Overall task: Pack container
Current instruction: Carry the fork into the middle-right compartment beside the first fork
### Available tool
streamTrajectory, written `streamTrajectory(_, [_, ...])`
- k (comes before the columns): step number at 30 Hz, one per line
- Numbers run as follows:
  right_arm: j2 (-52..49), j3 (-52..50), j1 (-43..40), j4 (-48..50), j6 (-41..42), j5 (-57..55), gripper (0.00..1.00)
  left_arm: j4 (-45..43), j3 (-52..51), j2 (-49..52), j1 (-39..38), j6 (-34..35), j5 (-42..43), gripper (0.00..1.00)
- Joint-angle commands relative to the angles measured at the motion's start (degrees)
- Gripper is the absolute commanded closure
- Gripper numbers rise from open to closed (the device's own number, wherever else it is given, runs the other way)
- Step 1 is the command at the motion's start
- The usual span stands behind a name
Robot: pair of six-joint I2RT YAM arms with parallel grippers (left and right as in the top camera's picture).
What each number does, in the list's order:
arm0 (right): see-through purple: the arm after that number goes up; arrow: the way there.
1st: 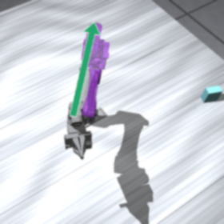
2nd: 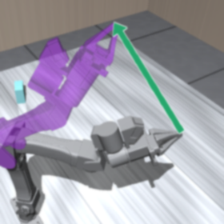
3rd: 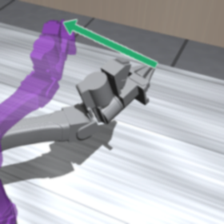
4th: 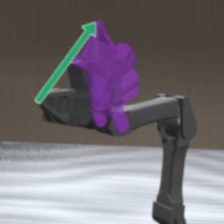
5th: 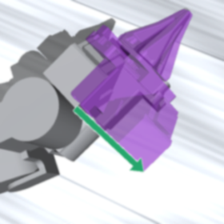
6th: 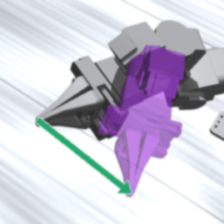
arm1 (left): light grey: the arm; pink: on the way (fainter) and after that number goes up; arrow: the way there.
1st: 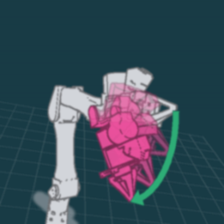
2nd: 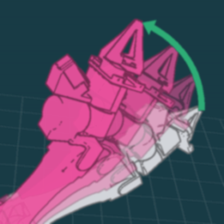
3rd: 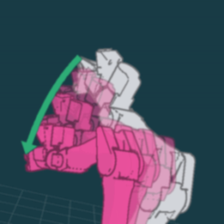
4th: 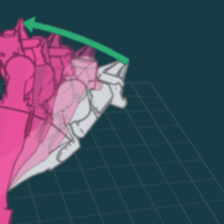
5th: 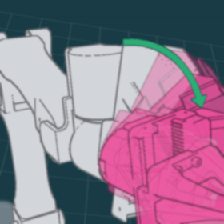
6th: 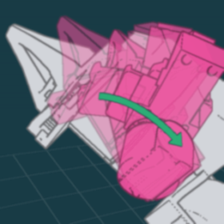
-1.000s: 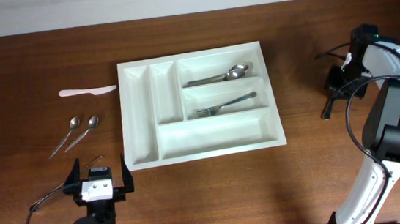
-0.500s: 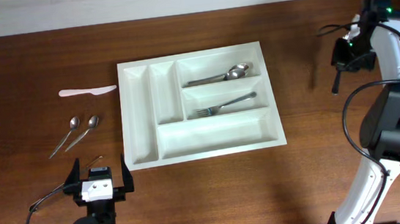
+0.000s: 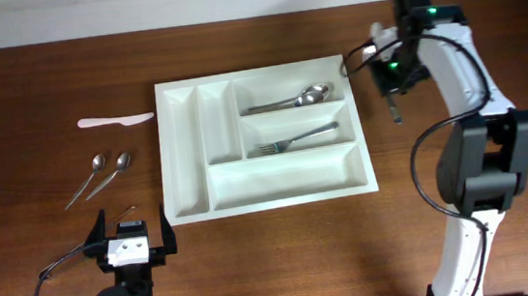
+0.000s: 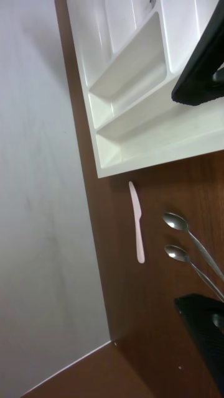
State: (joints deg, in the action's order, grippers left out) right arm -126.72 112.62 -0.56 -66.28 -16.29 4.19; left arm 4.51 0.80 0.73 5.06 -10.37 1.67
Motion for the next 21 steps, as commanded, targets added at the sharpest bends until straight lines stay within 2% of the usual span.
streamTrajectory(1, [-0.1, 1.5, 3.1, -0.3, -9.3, 0.4, 0.96, 0.1, -0.3, -0.4, 0.3, 0.7, 0.4, 0.01])
streamTrajectory(11, [0.0, 1.5, 12.1, -0.4, -26.9, 0.3, 0.96, 0.1, -0.3, -0.4, 0.3, 0.7, 0.4, 0.01])
streamTrajectory(21, [0.0, 1.5, 19.6, -0.5, -36.7, 0.4, 0.96, 0.1, -0.3, -0.4, 0.3, 0.7, 0.5, 0.01])
